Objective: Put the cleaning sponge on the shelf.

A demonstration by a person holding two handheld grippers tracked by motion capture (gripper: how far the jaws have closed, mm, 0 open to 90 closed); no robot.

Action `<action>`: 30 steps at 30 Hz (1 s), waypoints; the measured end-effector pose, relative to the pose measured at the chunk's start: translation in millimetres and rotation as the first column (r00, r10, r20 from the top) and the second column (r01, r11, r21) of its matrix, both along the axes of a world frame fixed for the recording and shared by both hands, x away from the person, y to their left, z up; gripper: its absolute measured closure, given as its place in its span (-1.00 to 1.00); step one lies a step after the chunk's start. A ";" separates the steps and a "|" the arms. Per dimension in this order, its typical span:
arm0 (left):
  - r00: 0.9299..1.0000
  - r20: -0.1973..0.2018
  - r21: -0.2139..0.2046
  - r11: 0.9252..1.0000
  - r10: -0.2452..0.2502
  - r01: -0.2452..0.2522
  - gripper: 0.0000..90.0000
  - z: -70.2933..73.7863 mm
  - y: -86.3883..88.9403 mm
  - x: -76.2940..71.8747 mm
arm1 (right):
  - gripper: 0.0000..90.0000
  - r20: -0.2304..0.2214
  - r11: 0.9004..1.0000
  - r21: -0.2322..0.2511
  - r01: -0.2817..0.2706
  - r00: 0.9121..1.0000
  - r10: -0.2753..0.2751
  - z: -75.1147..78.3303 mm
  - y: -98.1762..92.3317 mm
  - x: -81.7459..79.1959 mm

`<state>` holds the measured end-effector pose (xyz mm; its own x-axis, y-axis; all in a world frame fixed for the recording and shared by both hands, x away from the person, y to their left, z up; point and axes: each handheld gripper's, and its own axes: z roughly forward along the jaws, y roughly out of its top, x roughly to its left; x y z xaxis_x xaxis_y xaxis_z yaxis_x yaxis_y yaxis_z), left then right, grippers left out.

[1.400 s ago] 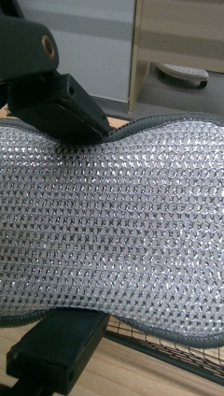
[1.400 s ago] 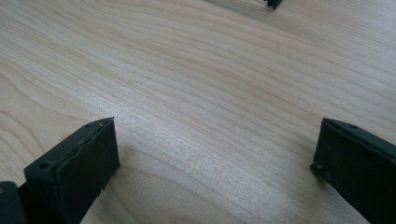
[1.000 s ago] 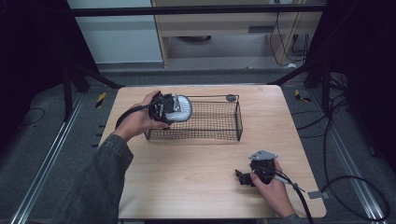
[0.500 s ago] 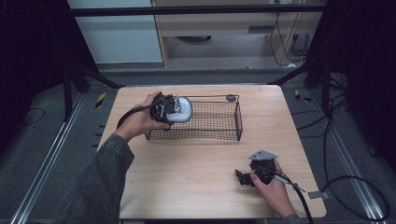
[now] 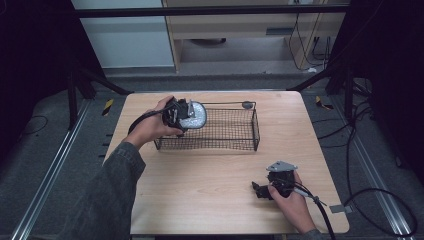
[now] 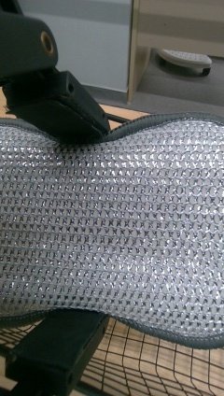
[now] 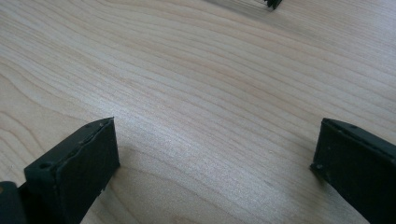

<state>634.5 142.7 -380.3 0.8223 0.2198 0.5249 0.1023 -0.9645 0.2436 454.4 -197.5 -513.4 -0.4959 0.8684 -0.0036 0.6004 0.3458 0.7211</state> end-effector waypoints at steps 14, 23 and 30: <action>0.998 -0.058 -0.052 0.998 0.040 -0.043 -0.92 -0.5 1.6 3.9 | -0.99 0.001 1.000 0.000 0.000 1.000 0.000 0.0 0.0 0.0; 0.998 -0.050 -0.077 0.996 0.044 -0.048 -0.91 3.4 2.1 2.2 | -0.99 0.001 1.000 0.000 0.000 1.000 0.000 0.0 0.0 0.0; 0.998 -0.047 -0.115 0.992 0.046 -0.052 -0.89 11.3 5.4 -0.4 | -0.99 0.000 1.000 0.000 0.001 1.000 -0.001 0.0 0.1 -0.1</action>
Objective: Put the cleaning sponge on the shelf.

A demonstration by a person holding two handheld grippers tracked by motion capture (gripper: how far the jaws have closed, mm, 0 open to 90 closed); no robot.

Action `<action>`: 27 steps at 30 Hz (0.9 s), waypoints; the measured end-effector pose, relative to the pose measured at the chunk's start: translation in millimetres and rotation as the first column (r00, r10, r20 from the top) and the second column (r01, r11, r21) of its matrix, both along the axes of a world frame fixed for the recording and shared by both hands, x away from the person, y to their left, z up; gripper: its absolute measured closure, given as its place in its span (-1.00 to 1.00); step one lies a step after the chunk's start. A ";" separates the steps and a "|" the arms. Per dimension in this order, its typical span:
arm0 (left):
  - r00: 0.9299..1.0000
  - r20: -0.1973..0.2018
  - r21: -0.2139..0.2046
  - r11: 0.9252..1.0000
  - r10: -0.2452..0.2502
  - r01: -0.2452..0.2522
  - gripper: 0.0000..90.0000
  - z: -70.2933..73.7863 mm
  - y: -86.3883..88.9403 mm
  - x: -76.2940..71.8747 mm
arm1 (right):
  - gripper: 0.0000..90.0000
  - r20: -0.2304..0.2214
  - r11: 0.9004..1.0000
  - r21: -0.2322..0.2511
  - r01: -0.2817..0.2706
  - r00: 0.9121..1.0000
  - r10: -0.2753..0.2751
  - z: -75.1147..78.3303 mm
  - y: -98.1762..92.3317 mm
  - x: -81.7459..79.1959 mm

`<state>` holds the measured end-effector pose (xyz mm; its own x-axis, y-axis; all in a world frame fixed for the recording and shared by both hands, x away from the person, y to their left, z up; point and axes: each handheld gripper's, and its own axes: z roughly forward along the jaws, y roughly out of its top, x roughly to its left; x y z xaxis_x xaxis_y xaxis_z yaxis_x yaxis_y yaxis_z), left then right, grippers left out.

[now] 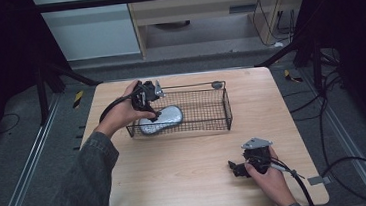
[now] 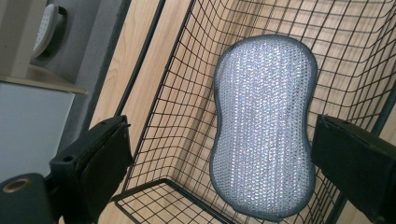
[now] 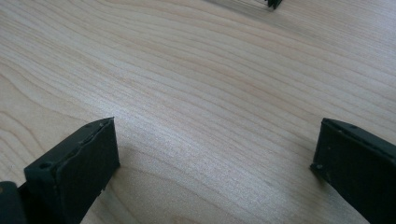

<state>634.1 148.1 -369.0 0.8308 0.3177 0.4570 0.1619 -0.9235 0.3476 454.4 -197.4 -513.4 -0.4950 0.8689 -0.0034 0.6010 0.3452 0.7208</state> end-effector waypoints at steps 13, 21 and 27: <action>1.000 -0.020 -0.048 0.999 0.004 -0.005 -0.87 8.4 3.5 -5.8 | -0.99 0.000 1.000 0.000 0.000 1.000 0.000 0.0 0.0 0.0; 1.000 -0.029 -0.051 0.999 0.000 -0.001 -0.87 7.2 3.7 -9.1 | -0.99 0.000 1.000 0.000 -0.001 1.000 0.001 0.0 -0.1 0.1; 1.000 -0.028 -0.086 0.996 0.000 -0.002 -0.87 7.9 3.4 -16.5 | -0.99 0.000 1.000 -0.001 0.000 1.000 0.000 0.0 -0.1 0.1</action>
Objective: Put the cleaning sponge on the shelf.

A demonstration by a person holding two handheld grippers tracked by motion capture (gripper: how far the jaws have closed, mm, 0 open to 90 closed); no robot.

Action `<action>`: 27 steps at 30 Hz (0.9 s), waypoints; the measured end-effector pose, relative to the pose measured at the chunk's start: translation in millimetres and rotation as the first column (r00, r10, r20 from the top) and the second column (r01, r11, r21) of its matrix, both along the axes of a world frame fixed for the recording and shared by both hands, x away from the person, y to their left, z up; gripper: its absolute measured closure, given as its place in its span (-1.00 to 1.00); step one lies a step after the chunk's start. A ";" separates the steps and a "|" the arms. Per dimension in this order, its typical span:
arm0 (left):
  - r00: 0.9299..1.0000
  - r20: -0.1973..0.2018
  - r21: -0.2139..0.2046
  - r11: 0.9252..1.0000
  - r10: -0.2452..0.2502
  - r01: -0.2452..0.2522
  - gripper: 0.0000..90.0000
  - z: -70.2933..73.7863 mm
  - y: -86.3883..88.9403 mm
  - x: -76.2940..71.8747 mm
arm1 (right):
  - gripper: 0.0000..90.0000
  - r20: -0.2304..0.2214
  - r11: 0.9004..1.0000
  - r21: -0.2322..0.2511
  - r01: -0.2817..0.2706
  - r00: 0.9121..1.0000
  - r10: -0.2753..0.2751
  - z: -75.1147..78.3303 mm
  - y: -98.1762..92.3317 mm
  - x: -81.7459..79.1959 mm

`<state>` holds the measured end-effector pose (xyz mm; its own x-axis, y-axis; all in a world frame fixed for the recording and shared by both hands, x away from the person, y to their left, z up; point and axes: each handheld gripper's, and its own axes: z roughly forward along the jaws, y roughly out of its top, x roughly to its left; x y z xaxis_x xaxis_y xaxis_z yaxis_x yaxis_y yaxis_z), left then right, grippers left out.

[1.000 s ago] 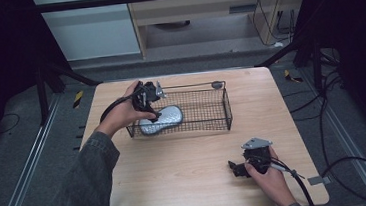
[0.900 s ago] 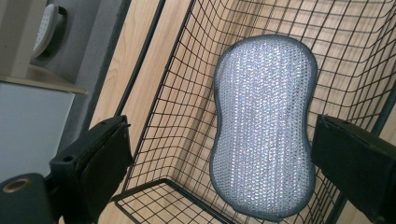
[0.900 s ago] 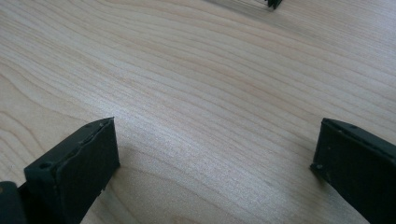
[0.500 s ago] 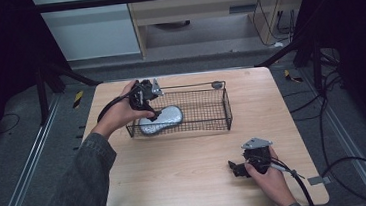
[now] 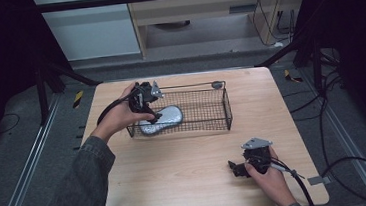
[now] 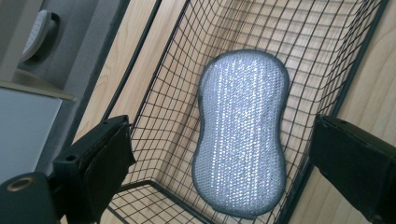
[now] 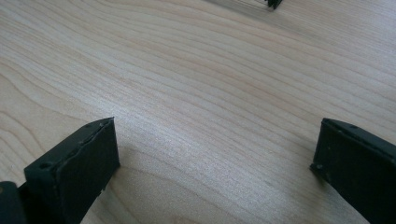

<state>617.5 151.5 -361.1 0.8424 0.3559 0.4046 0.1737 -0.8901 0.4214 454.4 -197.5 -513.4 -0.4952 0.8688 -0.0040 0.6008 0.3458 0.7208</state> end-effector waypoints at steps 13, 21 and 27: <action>0.999 -0.005 -0.070 0.997 0.039 -0.039 -0.87 8.3 -1.0 -14.3 | -0.99 0.002 1.000 0.000 -0.001 1.000 0.001 0.0 -0.1 0.1; 0.996 -0.022 -0.129 0.988 0.082 -0.084 -0.88 10.3 -6.5 -28.8 | -0.99 0.000 1.000 0.000 0.002 1.000 -0.002 0.1 0.1 -0.1; 0.994 -0.021 -0.152 0.982 0.109 -0.111 -0.89 10.4 -8.1 -41.3 | -0.99 0.000 1.000 0.000 0.002 1.000 -0.002 0.0 0.1 -0.1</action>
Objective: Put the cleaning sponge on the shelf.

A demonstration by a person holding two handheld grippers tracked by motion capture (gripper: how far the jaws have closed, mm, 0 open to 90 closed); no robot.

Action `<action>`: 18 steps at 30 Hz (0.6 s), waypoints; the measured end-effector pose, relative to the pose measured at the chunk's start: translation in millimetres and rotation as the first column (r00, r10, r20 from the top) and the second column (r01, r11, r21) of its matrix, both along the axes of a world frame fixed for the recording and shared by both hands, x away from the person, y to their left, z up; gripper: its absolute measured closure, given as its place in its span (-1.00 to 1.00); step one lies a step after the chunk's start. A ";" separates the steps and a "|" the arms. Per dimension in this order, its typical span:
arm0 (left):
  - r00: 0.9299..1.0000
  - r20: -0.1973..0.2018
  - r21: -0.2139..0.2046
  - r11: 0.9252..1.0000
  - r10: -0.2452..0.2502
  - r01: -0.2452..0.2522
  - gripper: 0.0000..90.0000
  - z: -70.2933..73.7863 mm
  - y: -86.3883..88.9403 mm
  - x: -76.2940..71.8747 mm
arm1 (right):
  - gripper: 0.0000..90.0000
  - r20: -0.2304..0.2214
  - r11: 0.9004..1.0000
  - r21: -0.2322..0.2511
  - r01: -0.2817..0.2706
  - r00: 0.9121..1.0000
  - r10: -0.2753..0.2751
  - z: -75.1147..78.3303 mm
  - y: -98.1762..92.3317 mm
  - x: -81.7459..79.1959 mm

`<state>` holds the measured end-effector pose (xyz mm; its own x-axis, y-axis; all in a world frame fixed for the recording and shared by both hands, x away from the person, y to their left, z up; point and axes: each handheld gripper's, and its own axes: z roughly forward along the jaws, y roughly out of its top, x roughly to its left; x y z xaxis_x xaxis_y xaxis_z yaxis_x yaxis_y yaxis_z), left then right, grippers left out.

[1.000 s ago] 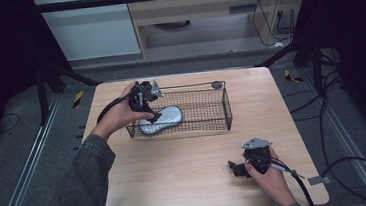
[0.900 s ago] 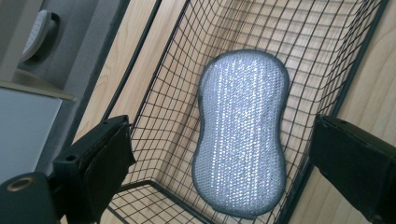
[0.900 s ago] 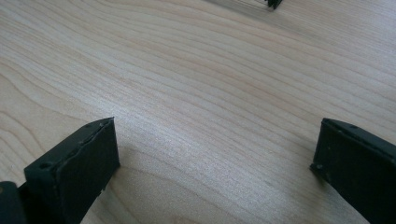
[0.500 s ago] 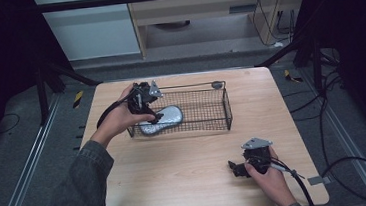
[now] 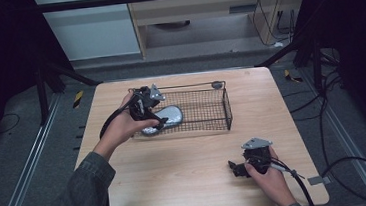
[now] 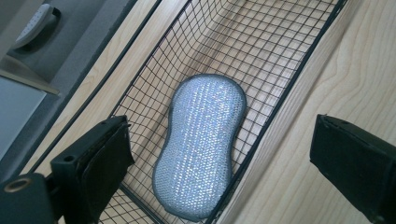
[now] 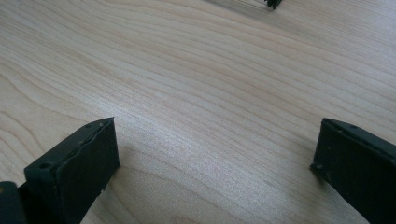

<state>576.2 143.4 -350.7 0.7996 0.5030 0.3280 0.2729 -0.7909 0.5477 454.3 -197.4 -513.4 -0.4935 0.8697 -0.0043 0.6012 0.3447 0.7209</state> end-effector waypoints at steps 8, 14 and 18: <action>0.997 -0.004 -0.069 0.995 0.073 -0.073 -0.91 -3.6 5.7 -18.8 | -0.99 0.001 1.000 -0.001 0.002 1.000 -0.002 0.0 0.1 -0.2; 0.994 -0.007 -0.111 0.988 0.109 -0.109 -0.91 -5.6 13.2 -32.1 | -0.99 0.001 1.000 -0.001 0.003 1.000 -0.003 0.0 0.1 -0.4; 0.991 0.003 -0.141 0.981 0.137 -0.135 -0.92 -7.4 23.2 -44.7 | -0.99 -0.001 1.000 0.000 0.005 1.000 -0.005 0.0 0.1 -0.6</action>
